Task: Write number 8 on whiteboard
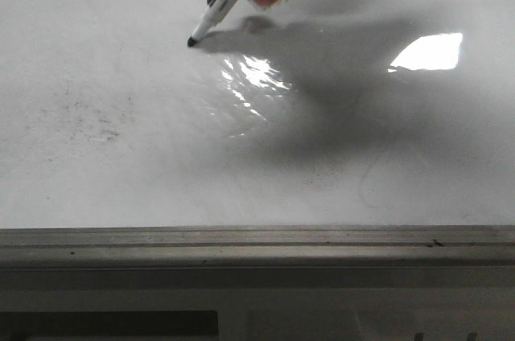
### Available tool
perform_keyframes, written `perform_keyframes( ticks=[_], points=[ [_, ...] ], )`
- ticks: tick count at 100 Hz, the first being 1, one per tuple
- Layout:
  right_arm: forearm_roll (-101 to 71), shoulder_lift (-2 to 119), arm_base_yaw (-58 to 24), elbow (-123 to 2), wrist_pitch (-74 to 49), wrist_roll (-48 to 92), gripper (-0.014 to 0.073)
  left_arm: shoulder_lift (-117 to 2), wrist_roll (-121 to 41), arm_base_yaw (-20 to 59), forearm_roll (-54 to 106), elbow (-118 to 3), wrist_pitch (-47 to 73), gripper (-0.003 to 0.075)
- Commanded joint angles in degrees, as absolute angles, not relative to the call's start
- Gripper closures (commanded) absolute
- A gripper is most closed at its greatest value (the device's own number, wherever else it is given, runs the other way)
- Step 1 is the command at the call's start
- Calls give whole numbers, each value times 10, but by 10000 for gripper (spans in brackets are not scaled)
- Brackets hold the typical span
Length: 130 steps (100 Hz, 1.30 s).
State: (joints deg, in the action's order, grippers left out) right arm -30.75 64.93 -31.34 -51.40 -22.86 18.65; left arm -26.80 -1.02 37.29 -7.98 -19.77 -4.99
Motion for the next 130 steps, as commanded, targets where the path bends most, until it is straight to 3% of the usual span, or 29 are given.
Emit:
perform_keyframes(
  ticks=[1,22,44,79,130],
  points=[
    [-263,660,-308,-526,-218,196,645,-270,-4,372,-74,-215,-85,417],
    [-220,609,-276,-526,-283,187,637,-270,-4,372,-76,-215,-75,417],
    [-212,631,-282,-519,-330,167,637,-270,-4,372,-76,-215,-74,417],
    [-248,633,-312,-521,-183,167,637,-270,-4,372,-76,-215,-73,417],
    [-246,615,-295,-567,-151,172,637,-270,-4,372,-76,-215,-73,417]
  ],
)
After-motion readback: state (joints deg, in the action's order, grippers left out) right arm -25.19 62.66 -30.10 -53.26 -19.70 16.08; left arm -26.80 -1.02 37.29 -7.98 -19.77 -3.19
